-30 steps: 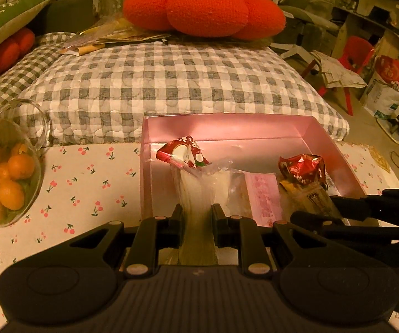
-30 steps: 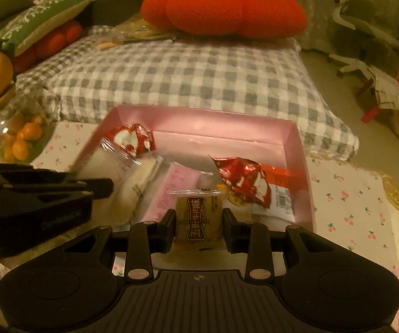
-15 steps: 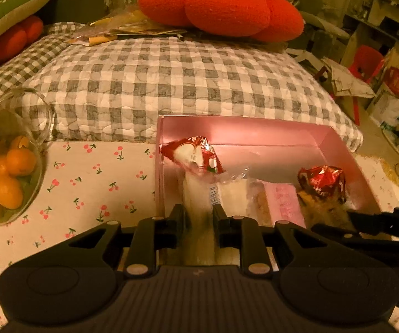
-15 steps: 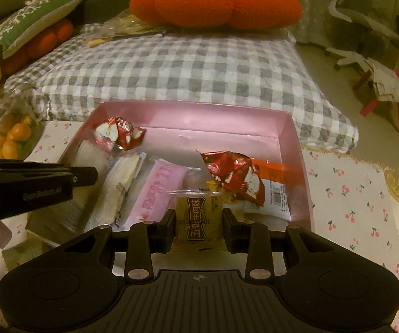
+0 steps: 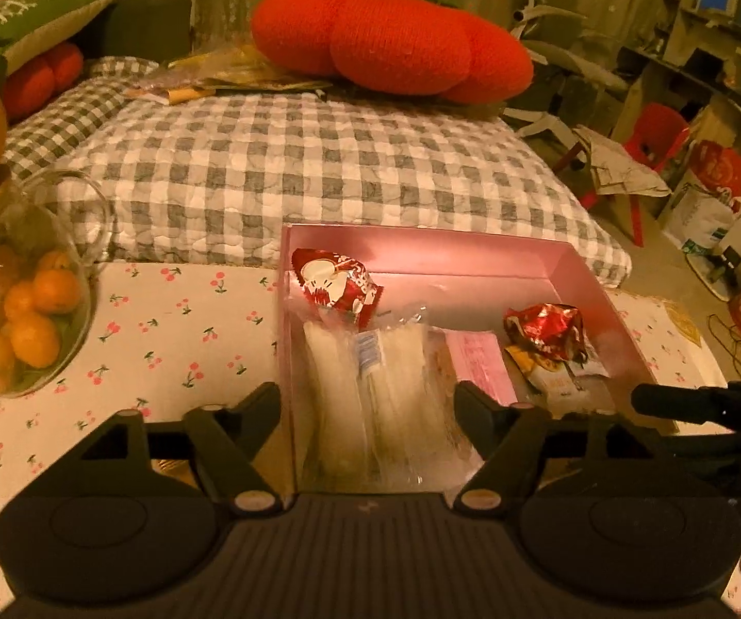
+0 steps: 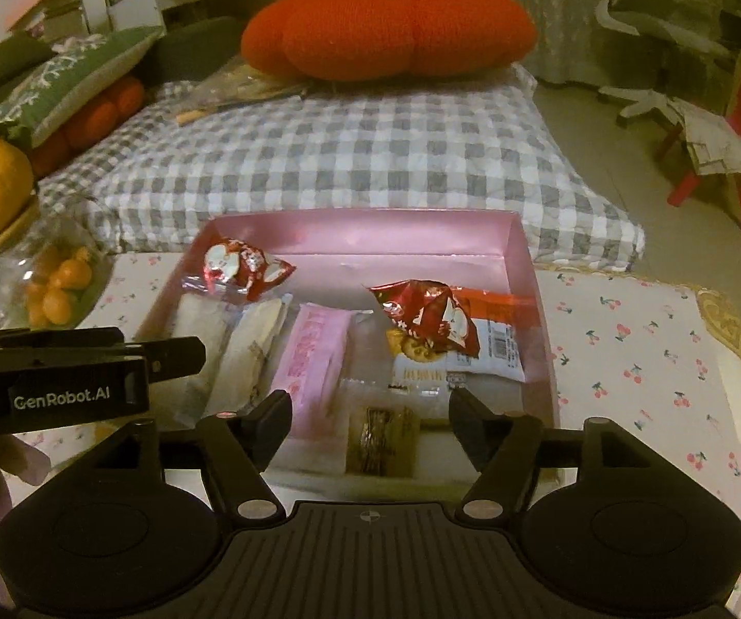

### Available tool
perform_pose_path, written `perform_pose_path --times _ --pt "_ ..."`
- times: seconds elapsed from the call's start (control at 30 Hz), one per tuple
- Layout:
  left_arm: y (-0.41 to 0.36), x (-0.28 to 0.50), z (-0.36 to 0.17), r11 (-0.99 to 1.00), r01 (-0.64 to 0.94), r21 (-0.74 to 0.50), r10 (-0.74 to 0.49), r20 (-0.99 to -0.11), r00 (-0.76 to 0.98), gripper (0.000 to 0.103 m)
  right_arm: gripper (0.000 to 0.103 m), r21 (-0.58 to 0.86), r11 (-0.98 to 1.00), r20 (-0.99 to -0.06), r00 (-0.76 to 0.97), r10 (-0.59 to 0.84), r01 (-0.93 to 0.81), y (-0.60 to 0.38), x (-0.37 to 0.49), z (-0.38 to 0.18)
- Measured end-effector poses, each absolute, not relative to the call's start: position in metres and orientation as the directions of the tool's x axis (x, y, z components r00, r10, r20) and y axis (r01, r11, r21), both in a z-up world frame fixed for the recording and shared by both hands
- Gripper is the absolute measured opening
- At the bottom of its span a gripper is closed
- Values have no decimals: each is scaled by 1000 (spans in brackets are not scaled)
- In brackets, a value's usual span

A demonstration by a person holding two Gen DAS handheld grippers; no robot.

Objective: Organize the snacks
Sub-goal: 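Move the left tool to the white wrapped bar while the right tool reaches the yellow chip bag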

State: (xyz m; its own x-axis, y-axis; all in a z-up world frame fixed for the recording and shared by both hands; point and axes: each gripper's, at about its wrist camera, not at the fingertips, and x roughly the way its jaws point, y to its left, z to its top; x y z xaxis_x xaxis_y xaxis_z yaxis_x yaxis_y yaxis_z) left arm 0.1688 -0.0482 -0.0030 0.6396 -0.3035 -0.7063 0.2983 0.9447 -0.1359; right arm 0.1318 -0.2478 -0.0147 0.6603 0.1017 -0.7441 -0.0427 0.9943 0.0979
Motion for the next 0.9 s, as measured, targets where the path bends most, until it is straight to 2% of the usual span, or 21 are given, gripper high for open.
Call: perform_pose_path --times 0.37,0.6,0.9 --pt "-19 131 8 937 319 -139 -319 -711 626 90 81 57 996 -720 688 91 -71 -248 85 9" --pt "2 109 7 946 294 -138 -297 -736 608 97 83 0 997 -734 677 49 -72 -240 59 11" --pt "22 88 -9 958 259 -119 -254 -771 584 97 88 -21 994 -731 680 59 -110 -227 30 1"
